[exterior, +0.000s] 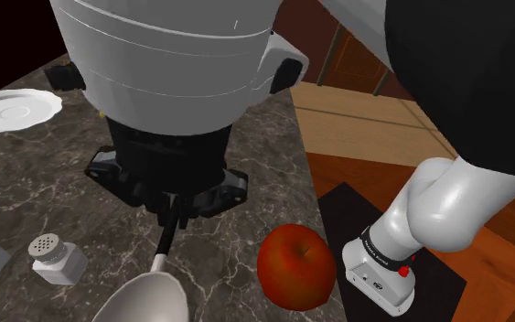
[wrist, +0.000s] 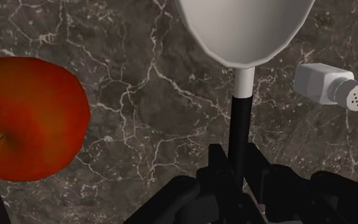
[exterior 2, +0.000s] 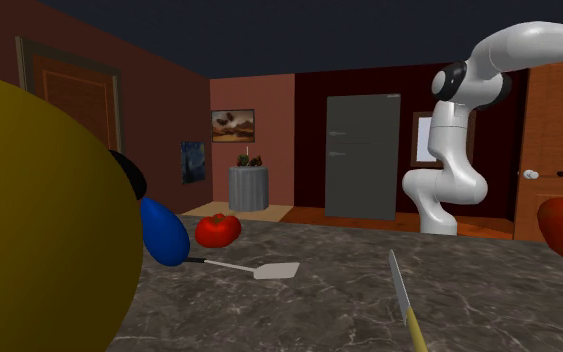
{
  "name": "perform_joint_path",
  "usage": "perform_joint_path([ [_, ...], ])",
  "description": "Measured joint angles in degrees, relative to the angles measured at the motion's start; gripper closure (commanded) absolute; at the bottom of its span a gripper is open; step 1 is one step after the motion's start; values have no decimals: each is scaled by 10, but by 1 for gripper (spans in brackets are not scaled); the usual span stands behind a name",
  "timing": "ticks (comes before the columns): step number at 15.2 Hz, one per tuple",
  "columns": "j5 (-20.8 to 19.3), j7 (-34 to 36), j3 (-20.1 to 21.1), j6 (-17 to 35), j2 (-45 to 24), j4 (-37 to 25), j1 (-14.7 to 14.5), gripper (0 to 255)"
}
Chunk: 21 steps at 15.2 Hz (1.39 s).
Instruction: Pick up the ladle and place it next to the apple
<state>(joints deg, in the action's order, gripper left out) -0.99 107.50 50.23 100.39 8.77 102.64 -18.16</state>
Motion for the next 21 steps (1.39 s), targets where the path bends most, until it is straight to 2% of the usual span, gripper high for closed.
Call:
perform_joint_path([
  [15,-2,12,6,115,-2,115,-3,255],
  [21,-20,30,16,161,-22,148,-2,255],
])
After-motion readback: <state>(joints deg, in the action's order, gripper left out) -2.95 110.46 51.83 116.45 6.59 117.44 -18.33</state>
